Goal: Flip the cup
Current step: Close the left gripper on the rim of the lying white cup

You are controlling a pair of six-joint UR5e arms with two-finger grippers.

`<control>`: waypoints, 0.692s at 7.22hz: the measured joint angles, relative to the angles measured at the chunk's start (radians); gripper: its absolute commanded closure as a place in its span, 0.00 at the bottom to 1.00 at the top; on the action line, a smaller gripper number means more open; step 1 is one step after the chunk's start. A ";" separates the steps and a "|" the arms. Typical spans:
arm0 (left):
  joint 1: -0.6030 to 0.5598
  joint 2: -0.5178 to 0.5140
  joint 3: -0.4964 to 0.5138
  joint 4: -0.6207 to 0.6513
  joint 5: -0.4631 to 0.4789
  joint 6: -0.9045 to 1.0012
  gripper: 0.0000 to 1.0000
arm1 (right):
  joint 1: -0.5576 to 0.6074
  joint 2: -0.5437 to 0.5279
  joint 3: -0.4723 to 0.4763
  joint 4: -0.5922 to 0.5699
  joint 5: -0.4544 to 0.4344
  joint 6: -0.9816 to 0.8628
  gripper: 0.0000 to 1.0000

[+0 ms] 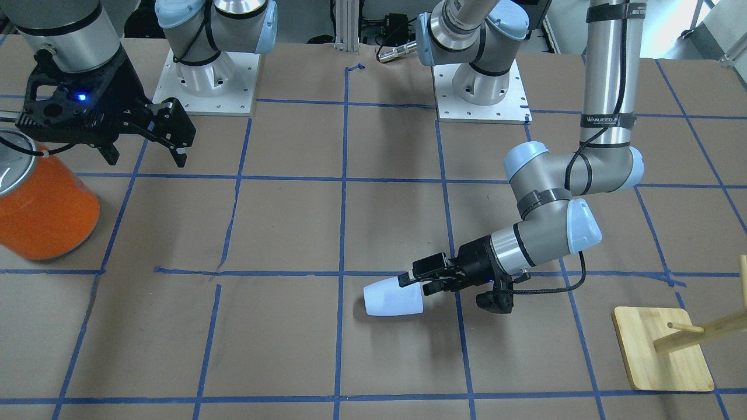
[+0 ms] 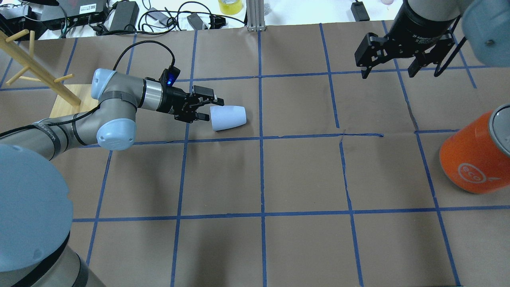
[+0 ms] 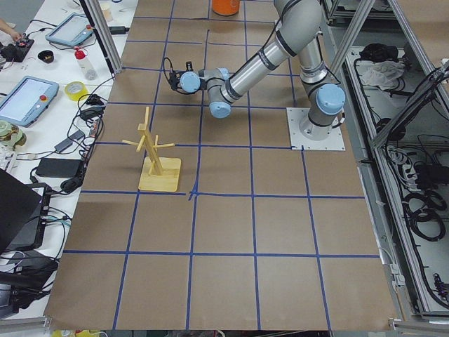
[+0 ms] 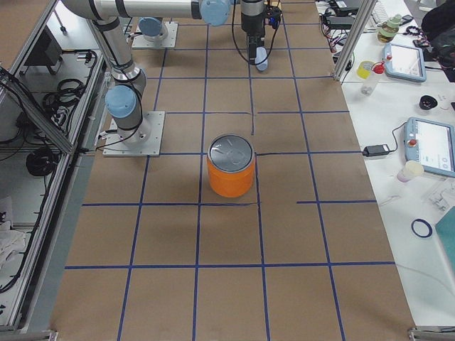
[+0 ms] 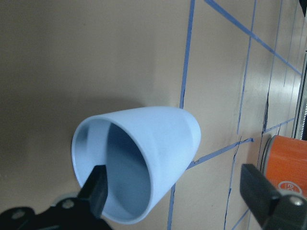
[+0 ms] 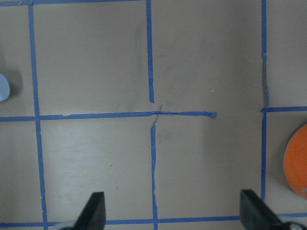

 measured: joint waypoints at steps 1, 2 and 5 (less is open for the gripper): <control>-0.010 -0.007 0.004 0.010 -0.002 -0.001 0.14 | 0.000 -0.005 0.002 0.008 -0.001 0.003 0.00; -0.019 -0.013 0.011 0.015 -0.003 -0.002 0.19 | 0.000 -0.009 0.004 0.012 -0.003 0.004 0.00; -0.026 -0.020 0.025 0.051 -0.001 -0.004 0.59 | 0.000 -0.011 0.006 0.018 -0.005 0.005 0.00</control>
